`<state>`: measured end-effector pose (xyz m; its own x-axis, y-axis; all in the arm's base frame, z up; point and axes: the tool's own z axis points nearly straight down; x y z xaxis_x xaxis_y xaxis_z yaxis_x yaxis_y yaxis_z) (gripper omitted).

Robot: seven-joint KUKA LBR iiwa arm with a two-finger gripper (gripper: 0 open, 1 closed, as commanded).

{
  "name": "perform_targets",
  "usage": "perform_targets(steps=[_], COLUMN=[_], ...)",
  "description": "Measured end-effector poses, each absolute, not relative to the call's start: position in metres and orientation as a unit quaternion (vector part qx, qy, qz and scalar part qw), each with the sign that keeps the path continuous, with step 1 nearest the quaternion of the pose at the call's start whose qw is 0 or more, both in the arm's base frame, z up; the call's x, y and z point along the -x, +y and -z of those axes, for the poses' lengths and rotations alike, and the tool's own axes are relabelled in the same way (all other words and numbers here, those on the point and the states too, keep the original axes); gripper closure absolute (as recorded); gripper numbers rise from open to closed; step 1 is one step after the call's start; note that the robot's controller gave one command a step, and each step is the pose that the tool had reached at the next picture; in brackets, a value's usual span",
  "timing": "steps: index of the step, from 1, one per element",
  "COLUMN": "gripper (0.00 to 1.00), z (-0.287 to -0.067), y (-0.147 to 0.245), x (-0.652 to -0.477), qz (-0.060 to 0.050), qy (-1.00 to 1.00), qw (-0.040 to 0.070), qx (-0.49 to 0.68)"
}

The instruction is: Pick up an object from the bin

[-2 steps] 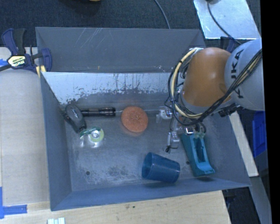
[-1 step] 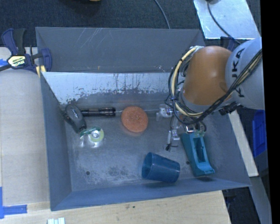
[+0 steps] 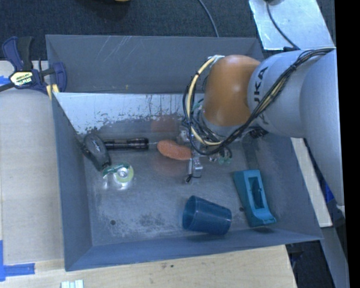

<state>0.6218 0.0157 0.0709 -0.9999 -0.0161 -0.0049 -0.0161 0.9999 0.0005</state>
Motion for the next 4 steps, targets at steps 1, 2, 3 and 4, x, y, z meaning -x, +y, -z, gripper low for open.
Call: perform_targets(steps=[1, 2, 3, 4], gripper=[0.00, 0.00, 0.00, 1.00], z=[-0.143, -0.100, -0.070, -0.071], y=[0.019, 0.025, 0.039, 0.038], x=[-0.626, -0.619, -0.605, -0.625], qz=[0.001, 0.000, 0.000, 0.000], qy=[1.000, 1.000, 0.989, 0.998], qw=[0.008, 0.000, 0.009, 0.003], qx=[-0.013, 0.003, -0.148, -0.061])
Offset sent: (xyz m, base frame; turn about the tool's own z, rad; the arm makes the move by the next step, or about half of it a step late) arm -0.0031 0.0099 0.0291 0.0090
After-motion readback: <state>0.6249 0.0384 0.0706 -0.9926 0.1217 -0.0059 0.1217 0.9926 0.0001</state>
